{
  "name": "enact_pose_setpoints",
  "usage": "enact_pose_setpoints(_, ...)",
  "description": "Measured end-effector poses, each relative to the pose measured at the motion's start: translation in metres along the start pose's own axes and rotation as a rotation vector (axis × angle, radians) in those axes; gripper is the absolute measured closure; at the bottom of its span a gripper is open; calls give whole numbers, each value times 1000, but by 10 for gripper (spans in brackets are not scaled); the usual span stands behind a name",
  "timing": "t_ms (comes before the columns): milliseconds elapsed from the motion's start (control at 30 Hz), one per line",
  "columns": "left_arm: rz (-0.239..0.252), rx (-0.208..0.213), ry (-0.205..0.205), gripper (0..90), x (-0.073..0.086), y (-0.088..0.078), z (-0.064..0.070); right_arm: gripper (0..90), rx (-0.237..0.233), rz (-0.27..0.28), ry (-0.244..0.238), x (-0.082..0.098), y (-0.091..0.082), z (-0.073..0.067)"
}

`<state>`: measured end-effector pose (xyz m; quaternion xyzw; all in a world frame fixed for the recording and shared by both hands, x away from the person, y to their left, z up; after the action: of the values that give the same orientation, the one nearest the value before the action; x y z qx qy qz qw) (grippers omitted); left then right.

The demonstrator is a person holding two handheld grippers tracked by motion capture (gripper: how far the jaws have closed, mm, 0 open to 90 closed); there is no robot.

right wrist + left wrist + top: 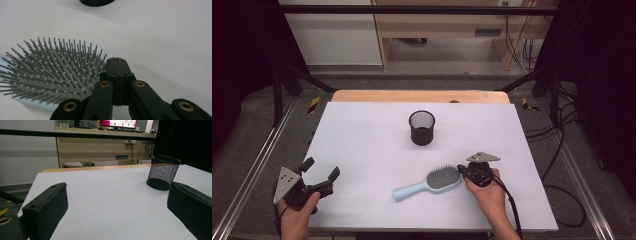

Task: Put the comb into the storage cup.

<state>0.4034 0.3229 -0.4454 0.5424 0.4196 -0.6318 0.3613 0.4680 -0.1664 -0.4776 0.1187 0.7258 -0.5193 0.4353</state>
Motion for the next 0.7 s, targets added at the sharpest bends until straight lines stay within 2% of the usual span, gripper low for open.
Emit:
enact_pose_setpoints(133,-1,1,1,33,0,0,0,900,-7,2,-7,-1,3,-9)
enact_pose_setpoints(167,-2,0,1,33,0,0,0,900,-13,2,-12,-2,5,-16)
enact_pose_setpoints(233,-3,0,1,33,0,0,0,900,-17,4,-14,-3,6,-18)
enact_pose_setpoints(267,-6,0,2,33,0,0,0,900,-26,5,-24,-4,9,-25)
enact_pose_setpoints(300,-6,0,2,33,0,0,0,900,-26,5,-24,-4,9,-25)
enact_pose_setpoints(333,-9,-1,4,33,0,0,0,900,-37,3,-33,-5,11,-32)
enact_pose_setpoints(567,-17,-2,3,34,1,0,1,900,-60,7,-59,-10,20,-52)
enact_pose_setpoints(600,-18,-2,4,33,1,0,1,900,-66,9,-68,-10,22,-58)
enact_pose_setpoints(700,-20,-3,4,34,1,1,1,900,-67,9,-77,-11,24,-63)
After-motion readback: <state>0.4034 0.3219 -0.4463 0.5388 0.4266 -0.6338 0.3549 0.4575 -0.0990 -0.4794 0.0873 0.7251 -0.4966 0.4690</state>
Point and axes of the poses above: each handheld gripper's, and its own axes: y roughly forward along the jaws, x roughly out of its underside, z roughly to its right, the point moved 1 cm from there along y, roughly forward along the jaws, and after that the axes turned 1 degree about -z, right-handed, at the moved point
